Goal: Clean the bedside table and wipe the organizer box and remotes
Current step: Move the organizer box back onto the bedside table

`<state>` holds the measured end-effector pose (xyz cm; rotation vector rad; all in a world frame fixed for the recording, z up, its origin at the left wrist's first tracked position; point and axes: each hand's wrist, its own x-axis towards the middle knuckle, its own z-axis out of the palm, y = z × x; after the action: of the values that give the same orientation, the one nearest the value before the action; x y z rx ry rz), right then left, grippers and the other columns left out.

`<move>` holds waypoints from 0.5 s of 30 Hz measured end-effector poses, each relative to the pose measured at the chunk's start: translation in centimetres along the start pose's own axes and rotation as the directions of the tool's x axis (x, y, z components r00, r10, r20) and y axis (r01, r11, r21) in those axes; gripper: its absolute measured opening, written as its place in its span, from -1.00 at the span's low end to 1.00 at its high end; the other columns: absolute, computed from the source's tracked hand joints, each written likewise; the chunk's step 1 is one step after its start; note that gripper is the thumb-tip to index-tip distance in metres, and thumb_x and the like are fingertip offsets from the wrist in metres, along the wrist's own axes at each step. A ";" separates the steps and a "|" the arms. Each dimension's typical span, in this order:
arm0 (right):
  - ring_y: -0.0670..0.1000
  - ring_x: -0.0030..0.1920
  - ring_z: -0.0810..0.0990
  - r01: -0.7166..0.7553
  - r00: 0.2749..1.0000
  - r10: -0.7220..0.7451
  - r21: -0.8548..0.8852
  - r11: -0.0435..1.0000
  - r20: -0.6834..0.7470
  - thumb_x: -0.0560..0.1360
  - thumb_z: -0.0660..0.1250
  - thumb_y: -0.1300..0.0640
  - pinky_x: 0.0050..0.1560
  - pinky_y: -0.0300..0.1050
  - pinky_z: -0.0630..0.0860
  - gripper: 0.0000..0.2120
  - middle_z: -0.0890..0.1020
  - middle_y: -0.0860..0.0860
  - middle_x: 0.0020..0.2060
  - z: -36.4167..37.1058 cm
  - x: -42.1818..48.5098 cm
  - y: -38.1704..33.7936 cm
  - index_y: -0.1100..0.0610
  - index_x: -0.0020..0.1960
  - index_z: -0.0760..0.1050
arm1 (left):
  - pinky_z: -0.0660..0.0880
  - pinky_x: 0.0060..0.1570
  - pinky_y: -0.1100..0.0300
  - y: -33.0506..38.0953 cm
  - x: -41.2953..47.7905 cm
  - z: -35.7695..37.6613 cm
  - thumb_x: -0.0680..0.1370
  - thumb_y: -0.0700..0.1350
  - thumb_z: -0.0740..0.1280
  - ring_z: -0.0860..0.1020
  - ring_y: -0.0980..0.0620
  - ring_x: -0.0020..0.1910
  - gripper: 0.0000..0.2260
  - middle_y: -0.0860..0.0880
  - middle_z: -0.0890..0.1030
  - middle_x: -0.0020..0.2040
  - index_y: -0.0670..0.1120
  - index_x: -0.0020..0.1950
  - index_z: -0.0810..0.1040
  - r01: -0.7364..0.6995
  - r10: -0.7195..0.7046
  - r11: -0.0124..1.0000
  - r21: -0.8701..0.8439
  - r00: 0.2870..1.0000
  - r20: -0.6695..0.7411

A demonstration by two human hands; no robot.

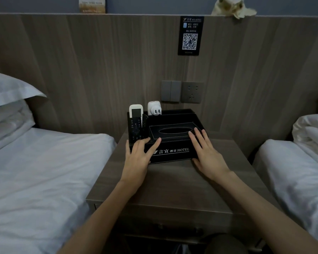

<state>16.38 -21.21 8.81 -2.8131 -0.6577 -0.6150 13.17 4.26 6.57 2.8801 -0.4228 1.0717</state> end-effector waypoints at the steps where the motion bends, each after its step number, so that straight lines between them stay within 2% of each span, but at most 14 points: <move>1: 0.02 0.54 -0.27 -0.016 1.000 0.016 0.010 1.000 0.017 0.51 0.32 0.20 0.22 -0.08 0.48 -0.15 -0.18 -0.03 0.57 0.1 0.6 0.2 0.02 0.58 -0.18 | 0.31 0.28 -0.35 -0.1 0.5 0.4 0.22 -0.40 0.55 0.41 -0.12 0.27 -0.04 -0.16 0.41 0.26 0.02 0.53 0.23 0.011 -0.011 1.000 0.006 1.000 0.010; 6: 0.04 0.54 -0.30 -0.074 0.990 0.070 0.022 0.997 0.121 0.52 0.30 0.22 0.40 0.01 0.34 -0.12 -0.24 -0.03 0.56 0.2 2.8 1.1 0.01 0.57 -0.25 | 0.33 0.27 -0.35 0.0 2.2 1.6 0.15 -0.45 0.54 0.45 -0.13 0.23 0.00 -0.15 0.42 0.23 0.02 0.51 0.28 0.054 -0.054 0.998 0.022 0.998 0.017; 9: 0.04 0.54 -0.29 -0.090 0.977 0.088 0.005 0.996 0.195 0.50 0.29 0.22 0.45 0.15 0.25 -0.10 -0.25 -0.05 0.55 0.0 3.4 1.5 -0.03 0.56 -0.28 | 0.32 0.26 -0.37 0.2 2.6 1.5 0.14 -0.50 0.49 0.50 -0.15 0.19 -0.03 -0.17 0.47 0.20 0.00 0.49 0.33 0.069 -0.070 0.997 0.027 0.997 0.028; 11: 0.06 0.55 -0.27 -0.104 0.963 0.106 -0.019 0.994 0.248 0.50 0.31 0.18 0.47 0.21 0.19 -0.09 -0.23 -0.06 0.56 -0.5 3.6 1.5 -0.04 0.56 -0.30 | 0.28 0.31 -0.35 0.0 2.7 0.8 0.24 -0.45 0.48 0.47 -0.14 0.24 -0.10 -0.16 0.45 0.24 0.02 0.51 0.30 0.053 -0.051 0.998 -0.016 0.996 0.074; 13: 0.08 0.56 -0.22 -0.130 0.944 0.133 -0.030 0.991 0.303 0.52 0.31 0.12 0.48 0.26 0.12 -0.13 -0.18 -0.06 0.57 -1.5 3.9 1.3 -0.04 0.56 -0.25 | 0.24 0.39 -0.25 -0.5 2.7 -0.1 0.43 -0.31 0.42 0.41 -0.12 0.30 -0.27 -0.12 0.42 0.31 0.04 0.53 0.24 0.045 -0.031 0.990 -0.133 0.994 0.100; 15: 0.09 0.56 -0.11 -0.124 0.940 0.125 -0.025 0.992 0.317 0.54 0.30 0.06 0.49 0.23 0.11 -0.20 -0.06 -0.05 0.57 -2.6 4.2 0.9 -0.03 0.58 -0.17 | 0.35 0.33 -0.08 -1.4 2.8 -1.5 0.51 -0.24 0.36 0.44 -0.09 0.23 -0.40 -0.08 0.44 0.29 0.02 0.51 0.29 0.040 -0.043 0.970 -0.240 0.999 -0.008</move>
<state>19.33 -21.08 12.92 -2.9577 -0.5217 -0.1389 14.66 5.15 9.59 2.6568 -0.4545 0.9598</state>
